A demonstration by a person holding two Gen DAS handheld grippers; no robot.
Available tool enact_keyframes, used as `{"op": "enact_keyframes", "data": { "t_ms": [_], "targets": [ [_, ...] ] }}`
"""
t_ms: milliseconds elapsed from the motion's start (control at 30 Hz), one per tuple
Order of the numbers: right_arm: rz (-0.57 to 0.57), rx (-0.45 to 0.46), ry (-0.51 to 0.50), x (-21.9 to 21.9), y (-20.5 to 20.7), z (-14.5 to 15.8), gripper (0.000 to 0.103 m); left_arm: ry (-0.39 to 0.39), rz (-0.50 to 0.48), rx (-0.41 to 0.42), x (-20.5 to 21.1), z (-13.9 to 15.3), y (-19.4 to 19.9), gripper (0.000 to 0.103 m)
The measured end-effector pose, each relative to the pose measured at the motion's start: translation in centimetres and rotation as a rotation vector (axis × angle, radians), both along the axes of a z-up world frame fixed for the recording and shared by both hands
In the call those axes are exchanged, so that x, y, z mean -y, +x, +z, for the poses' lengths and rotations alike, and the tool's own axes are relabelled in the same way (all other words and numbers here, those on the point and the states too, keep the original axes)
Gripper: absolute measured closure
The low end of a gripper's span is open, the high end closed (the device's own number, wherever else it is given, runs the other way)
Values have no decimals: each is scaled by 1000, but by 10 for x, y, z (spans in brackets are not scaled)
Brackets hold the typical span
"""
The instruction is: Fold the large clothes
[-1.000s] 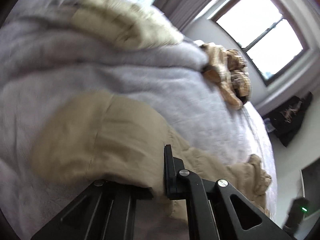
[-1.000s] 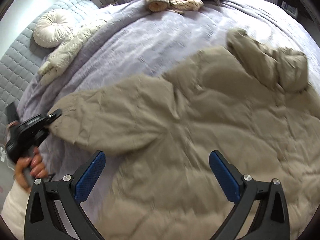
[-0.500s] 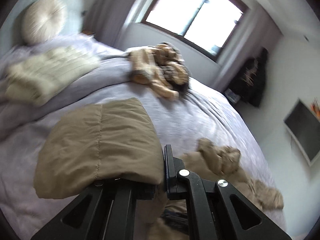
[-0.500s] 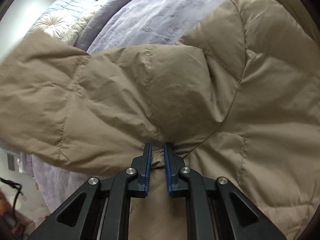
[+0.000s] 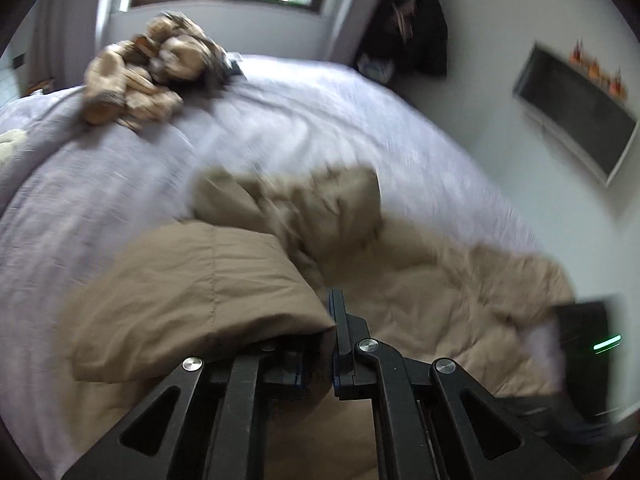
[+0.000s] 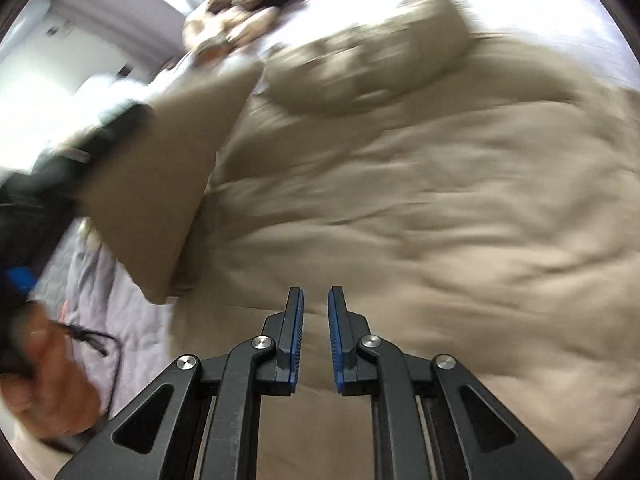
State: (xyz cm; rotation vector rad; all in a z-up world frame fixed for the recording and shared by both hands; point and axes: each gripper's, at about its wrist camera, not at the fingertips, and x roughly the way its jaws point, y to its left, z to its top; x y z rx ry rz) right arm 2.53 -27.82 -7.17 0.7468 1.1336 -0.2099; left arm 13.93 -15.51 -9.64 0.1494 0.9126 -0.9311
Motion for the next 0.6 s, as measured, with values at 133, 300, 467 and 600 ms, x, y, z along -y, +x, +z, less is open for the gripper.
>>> {"op": "enact_keyframes", "data": {
  "t_ms": [133,300,467,600],
  "targets": [
    [-66,-22,-56,33,-38,5,89,141,-49,23,33,-41,-24,94],
    [-124,-38,-47,67,-66,-3,89,262,-75,49,38,-65,-43,60],
    [-140,-40,-43,82,-91,9,89,278,-68,82,16,-55,-53,27],
    [-85,-35,-94,78,-95,20,70,228,9,74,-37,-30,-41,27]
  ]
}}
